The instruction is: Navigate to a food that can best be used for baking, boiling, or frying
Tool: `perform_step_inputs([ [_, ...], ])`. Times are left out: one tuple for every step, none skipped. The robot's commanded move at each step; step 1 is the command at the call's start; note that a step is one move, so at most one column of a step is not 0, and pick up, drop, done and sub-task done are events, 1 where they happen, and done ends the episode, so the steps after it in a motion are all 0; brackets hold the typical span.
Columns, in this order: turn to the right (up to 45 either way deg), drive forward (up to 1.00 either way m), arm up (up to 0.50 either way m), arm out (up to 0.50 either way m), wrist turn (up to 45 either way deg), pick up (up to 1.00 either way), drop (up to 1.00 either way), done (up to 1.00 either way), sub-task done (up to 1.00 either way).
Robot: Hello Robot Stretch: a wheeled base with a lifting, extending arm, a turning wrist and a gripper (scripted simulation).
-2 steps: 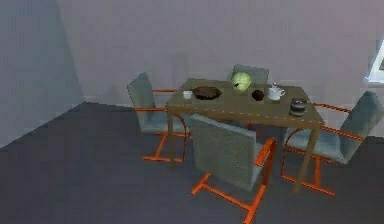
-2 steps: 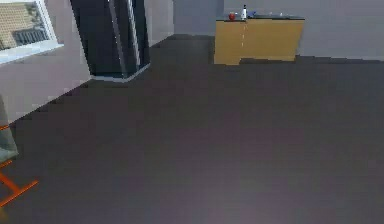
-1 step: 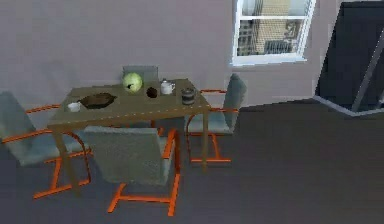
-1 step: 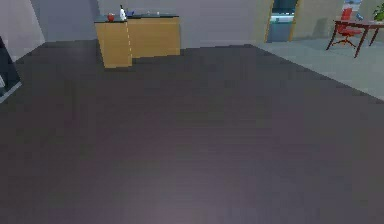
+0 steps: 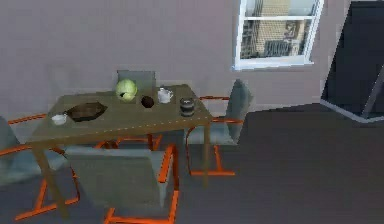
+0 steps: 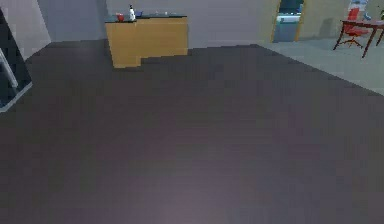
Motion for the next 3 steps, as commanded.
perform_step_inputs([
  [33.0, 0.00, 0.00, 0.00, 0.0, 0.00, 0.00, 0.00, 0.00],
  [0.0, 0.55, 0.00, 0.00, 0.0, 0.00, 0.00, 0.00, 0.00],
  [-45.0, 0.00, 0.00, 0.00, 0.0, 0.00, 0.00, 0.00, 0.00],
])
